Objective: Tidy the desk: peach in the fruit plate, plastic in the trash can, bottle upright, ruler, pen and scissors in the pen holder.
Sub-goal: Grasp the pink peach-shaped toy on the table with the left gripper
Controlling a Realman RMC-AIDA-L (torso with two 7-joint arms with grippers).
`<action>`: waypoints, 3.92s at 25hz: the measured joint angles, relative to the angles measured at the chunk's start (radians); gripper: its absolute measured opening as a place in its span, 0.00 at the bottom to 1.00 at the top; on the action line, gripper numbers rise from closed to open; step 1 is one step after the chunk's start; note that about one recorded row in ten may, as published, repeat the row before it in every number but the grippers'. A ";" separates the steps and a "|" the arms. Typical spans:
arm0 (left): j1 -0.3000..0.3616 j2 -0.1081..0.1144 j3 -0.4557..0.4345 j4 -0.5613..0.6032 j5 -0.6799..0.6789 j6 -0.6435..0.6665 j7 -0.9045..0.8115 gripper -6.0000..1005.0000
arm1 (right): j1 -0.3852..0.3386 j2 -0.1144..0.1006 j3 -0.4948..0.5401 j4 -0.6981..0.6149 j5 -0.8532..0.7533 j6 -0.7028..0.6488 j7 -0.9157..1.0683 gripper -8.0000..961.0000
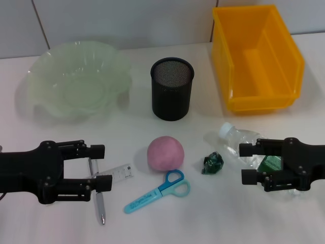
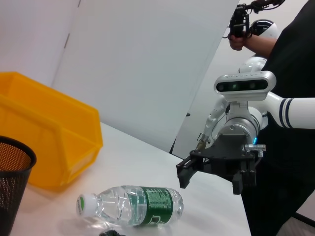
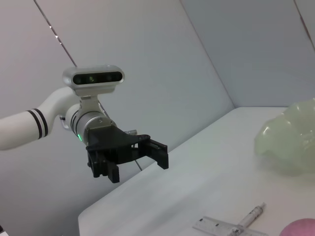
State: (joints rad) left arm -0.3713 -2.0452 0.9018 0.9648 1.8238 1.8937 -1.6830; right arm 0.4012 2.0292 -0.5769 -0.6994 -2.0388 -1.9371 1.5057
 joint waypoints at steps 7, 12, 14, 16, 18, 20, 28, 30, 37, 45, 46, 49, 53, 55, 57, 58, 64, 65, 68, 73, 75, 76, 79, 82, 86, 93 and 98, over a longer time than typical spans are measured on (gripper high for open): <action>0.001 0.000 0.000 0.000 0.000 0.003 -0.003 0.80 | 0.000 -0.001 0.000 0.000 0.000 0.000 -0.010 0.85; 0.003 0.000 0.000 -0.001 0.000 0.005 -0.003 0.80 | -0.001 -0.001 0.000 0.000 0.000 0.000 -0.010 0.85; 0.003 0.000 0.000 -0.002 0.000 0.005 -0.003 0.80 | -0.001 -0.001 0.001 0.000 -0.003 0.000 -0.010 0.85; 0.003 0.000 0.000 -0.002 0.000 0.005 -0.003 0.80 | -0.002 -0.001 0.001 0.000 -0.008 0.000 -0.010 0.85; 0.003 0.000 0.000 -0.002 0.001 0.005 -0.003 0.80 | -0.003 -0.001 0.002 0.000 -0.010 0.000 -0.010 0.85; 0.003 0.000 0.000 -0.002 0.003 0.005 -0.002 0.80 | -0.002 -0.001 0.002 0.000 -0.011 0.000 -0.010 0.85; -0.001 0.000 0.000 -0.002 0.005 0.005 -0.003 0.80 | -0.002 -0.001 0.002 0.000 -0.012 0.000 -0.010 0.85; -0.002 0.000 0.000 -0.002 0.006 0.005 -0.003 0.80 | -0.002 -0.001 0.002 0.000 -0.012 0.000 -0.010 0.85; -0.024 -0.010 0.000 0.006 0.006 -0.044 -0.004 0.80 | -0.002 -0.003 0.002 0.000 -0.014 0.001 -0.010 0.85; -0.069 -0.016 0.037 0.009 0.016 -0.166 -0.014 0.80 | 0.002 -0.008 0.004 0.000 -0.034 0.015 -0.004 0.85; -0.069 -0.016 0.037 0.009 0.016 -0.166 -0.014 0.80 | 0.003 -0.008 0.005 0.000 -0.039 0.015 -0.003 0.85; -0.141 -0.018 0.160 0.009 0.094 -0.310 -0.015 0.80 | 0.005 -0.009 0.009 0.000 -0.049 0.022 -0.003 0.85; -0.178 -0.023 0.277 0.009 0.125 -0.434 -0.016 0.80 | 0.003 -0.010 0.008 0.000 -0.050 0.040 -0.002 0.85; -0.189 -0.023 0.331 0.009 0.126 -0.488 -0.017 0.80 | 0.002 -0.011 0.008 0.000 -0.050 0.043 -0.001 0.85; -0.199 -0.023 0.387 0.009 0.129 -0.541 -0.017 0.80 | 0.002 -0.013 0.008 0.000 -0.051 0.044 0.005 0.85; -0.203 -0.024 0.415 0.009 0.134 -0.563 -0.018 0.80 | 0.002 -0.013 0.008 0.000 -0.051 0.044 0.005 0.85; -0.221 -0.029 0.519 0.009 0.163 -0.653 -0.018 0.80 | 0.003 -0.021 0.010 0.000 -0.051 0.046 0.015 0.85; -0.221 -0.029 0.519 0.009 0.163 -0.653 -0.018 0.80 | 0.003 -0.021 0.010 0.000 -0.051 0.048 0.018 0.85; -0.231 -0.031 0.591 0.004 0.165 -0.722 -0.019 0.79 | 0.004 -0.024 0.011 0.000 -0.051 0.052 0.024 0.85; -0.244 -0.032 0.648 -0.003 0.180 -0.764 -0.041 0.77 | 0.006 -0.024 0.008 0.000 -0.051 0.052 0.027 0.85; -0.248 -0.033 0.658 -0.005 0.189 -0.770 -0.049 0.76 | 0.007 -0.024 0.008 0.000 -0.051 0.052 0.030 0.85; -0.249 -0.033 0.663 -0.008 0.192 -0.774 -0.051 0.75 | 0.008 -0.024 0.007 0.000 -0.051 0.052 0.032 0.85; -0.253 -0.033 0.683 -0.020 0.195 -0.799 -0.056 0.74 | 0.009 -0.024 0.006 0.000 -0.051 0.052 0.036 0.85; -0.257 -0.033 0.707 -0.031 0.195 -0.823 -0.058 0.72 | 0.010 -0.024 0.005 0.000 -0.051 0.052 0.036 0.85; -0.260 -0.033 0.737 -0.031 0.195 -0.844 -0.069 0.70 | 0.010 -0.024 0.007 0.000 -0.051 0.049 0.036 0.85; -0.262 -0.033 0.745 -0.032 0.194 -0.876 -0.074 0.67 | 0.010 -0.024 0.009 0.000 -0.050 0.048 0.036 0.85; -0.254 -0.033 0.756 -0.028 0.195 -0.896 -0.086 0.61 | 0.010 -0.024 0.011 0.000 -0.050 0.044 0.036 0.85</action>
State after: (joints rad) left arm -0.6254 -2.0785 1.6583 0.9372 2.0184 0.9979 -1.7688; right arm 0.4111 2.0047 -0.5657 -0.6995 -2.0892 -1.8936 1.5416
